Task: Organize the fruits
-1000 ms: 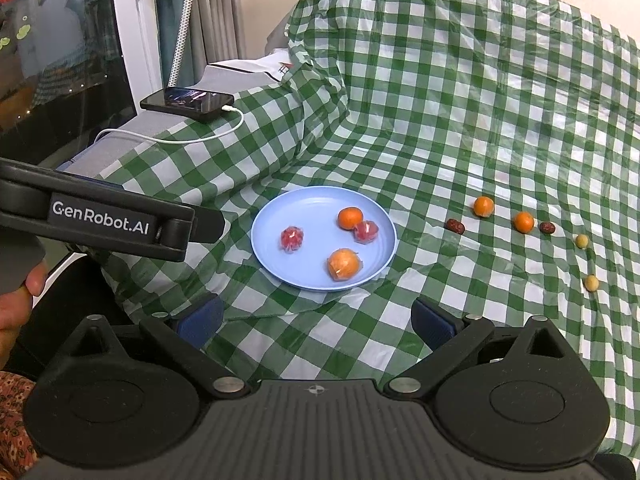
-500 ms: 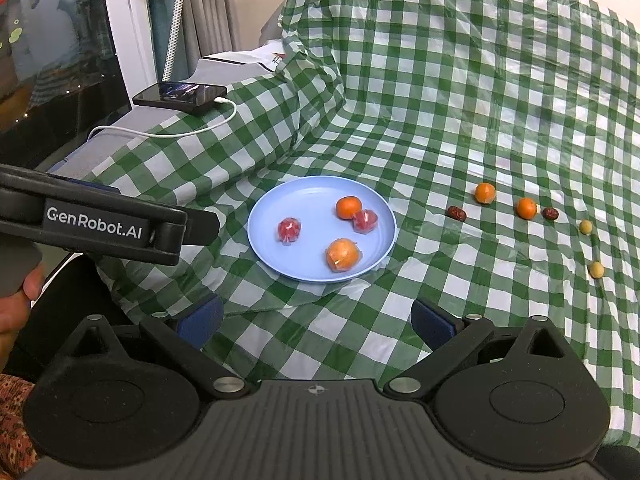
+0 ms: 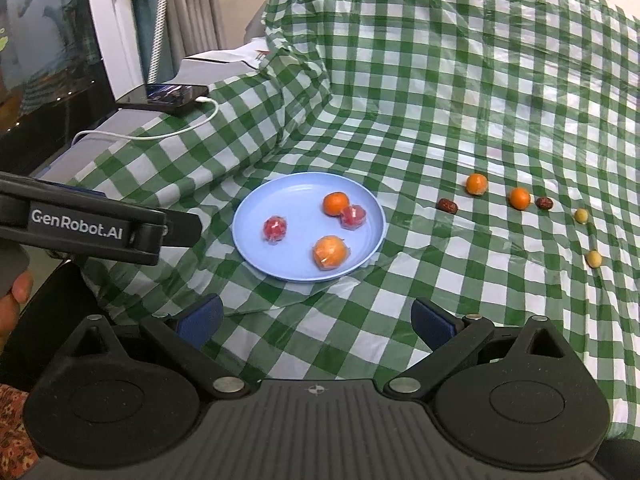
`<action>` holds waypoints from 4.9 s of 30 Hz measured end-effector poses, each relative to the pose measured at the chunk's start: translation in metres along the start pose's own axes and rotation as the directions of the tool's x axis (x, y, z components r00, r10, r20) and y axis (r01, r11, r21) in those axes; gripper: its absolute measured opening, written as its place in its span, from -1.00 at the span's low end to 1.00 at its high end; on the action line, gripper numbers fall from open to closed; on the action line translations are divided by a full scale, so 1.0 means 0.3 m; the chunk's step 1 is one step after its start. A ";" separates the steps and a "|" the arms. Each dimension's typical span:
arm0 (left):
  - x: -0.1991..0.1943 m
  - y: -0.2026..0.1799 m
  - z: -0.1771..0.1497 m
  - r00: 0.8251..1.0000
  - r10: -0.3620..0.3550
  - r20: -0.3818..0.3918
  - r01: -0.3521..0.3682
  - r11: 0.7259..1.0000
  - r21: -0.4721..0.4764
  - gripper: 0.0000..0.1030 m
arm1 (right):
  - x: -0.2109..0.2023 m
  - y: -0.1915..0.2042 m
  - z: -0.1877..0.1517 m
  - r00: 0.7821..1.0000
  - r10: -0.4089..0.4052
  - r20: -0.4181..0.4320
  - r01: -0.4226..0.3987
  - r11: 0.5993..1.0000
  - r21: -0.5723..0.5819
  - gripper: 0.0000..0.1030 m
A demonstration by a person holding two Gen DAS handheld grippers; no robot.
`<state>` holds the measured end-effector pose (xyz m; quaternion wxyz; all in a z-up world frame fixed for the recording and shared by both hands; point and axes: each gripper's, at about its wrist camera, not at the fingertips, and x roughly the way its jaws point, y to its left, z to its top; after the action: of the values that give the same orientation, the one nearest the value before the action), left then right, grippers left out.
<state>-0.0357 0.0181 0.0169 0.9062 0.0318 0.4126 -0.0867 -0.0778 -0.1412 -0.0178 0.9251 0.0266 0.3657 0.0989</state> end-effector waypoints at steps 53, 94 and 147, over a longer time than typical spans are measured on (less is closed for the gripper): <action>1.199 -0.826 0.588 0.966 -0.170 -0.195 0.227 0.918 0.326 -0.29 | 0.592 -1.182 -0.052 0.822 -0.569 -0.042 0.531 0.736 0.421 -0.47; -0.056 -0.056 0.002 0.998 -0.058 -0.035 0.058 0.998 -0.004 -0.30 | -0.180 -0.043 -0.039 0.982 0.015 0.189 -0.006 0.999 -0.049 -0.47; 0.060 0.002 0.043 0.996 -0.083 -0.043 0.081 0.996 -0.045 -0.30 | -0.060 -0.036 -0.017 0.997 -0.018 0.075 0.022 0.998 -0.053 -0.47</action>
<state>-0.0145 0.0147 0.0117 0.8929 -0.0027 0.4356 -0.1139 -0.0922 -0.1555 -0.0108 0.9394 0.0019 0.3284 0.0983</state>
